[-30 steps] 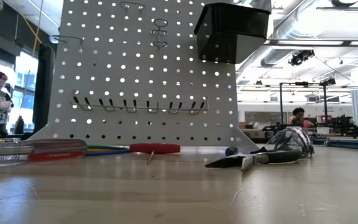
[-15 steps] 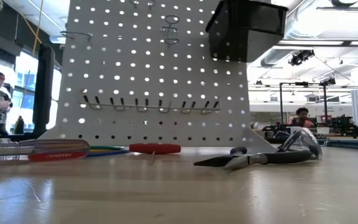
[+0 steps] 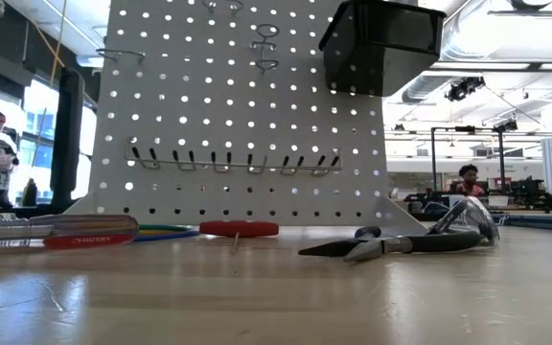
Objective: Hang tools onto peg board
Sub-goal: Hang the green screwdriver on the peg board
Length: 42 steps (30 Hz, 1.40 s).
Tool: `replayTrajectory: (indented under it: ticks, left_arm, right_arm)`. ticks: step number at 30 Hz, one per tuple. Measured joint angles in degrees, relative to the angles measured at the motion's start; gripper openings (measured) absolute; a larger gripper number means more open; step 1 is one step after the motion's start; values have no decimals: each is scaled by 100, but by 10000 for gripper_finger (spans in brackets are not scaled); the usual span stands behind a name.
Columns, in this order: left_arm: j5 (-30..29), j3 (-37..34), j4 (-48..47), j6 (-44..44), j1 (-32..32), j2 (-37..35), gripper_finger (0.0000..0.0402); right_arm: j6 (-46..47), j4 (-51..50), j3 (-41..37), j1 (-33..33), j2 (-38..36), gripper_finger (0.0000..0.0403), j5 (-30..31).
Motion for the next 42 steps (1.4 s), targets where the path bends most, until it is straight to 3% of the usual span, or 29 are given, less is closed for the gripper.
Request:
replayTrajectory:
  ticks: [6, 9, 18, 22, 27, 30, 33, 35, 40, 42]
  left_arm:
    - [-8, 0, 0, 92, 0, -2, 115]
    - [-56, 0, -28, 96, 4, -2, 115]
    - [-518, 0, -50, 203, 17, -86, 115]
    - [-650, 0, -33, 194, 15, -117, 115]
    - [-661, 0, 49, 151, 15, -120, 115]
    - [-663, 0, 45, 100, 15, -120, 115]
    - [-663, 0, 41, 98, 15, -119, 115]
    - [-661, 0, 38, 100, 15, -120, 115]
    - [-660, 0, 35, 195, 15, -169, 115]
    - [-670, 0, 28, 195, 15, -196, 115]
  right_arm:
    - [-26, -33, 1, 324, -541, 149, -198]
    - [529, -424, 2, 626, -621, 149, -550]
    - [2703, -2093, -2, 1609, 292, 149, -510]
    - [3281, -2864, -1, 1954, 906, 149, 82]
    - [3888, -3558, -71, 2319, 1294, 138, 1493]
    - [4767, -3913, -430, 2490, 1227, 98, 2207]
    - [6037, -4293, -853, 2643, 990, 26, 2911]
    - [6535, -4253, -1124, 2711, 847, 11, 3373]
    - [6260, -3709, -1463, 2537, 462, 2, 4224]
    - [5830, -3447, -1546, 2335, 353, 1, 4242]
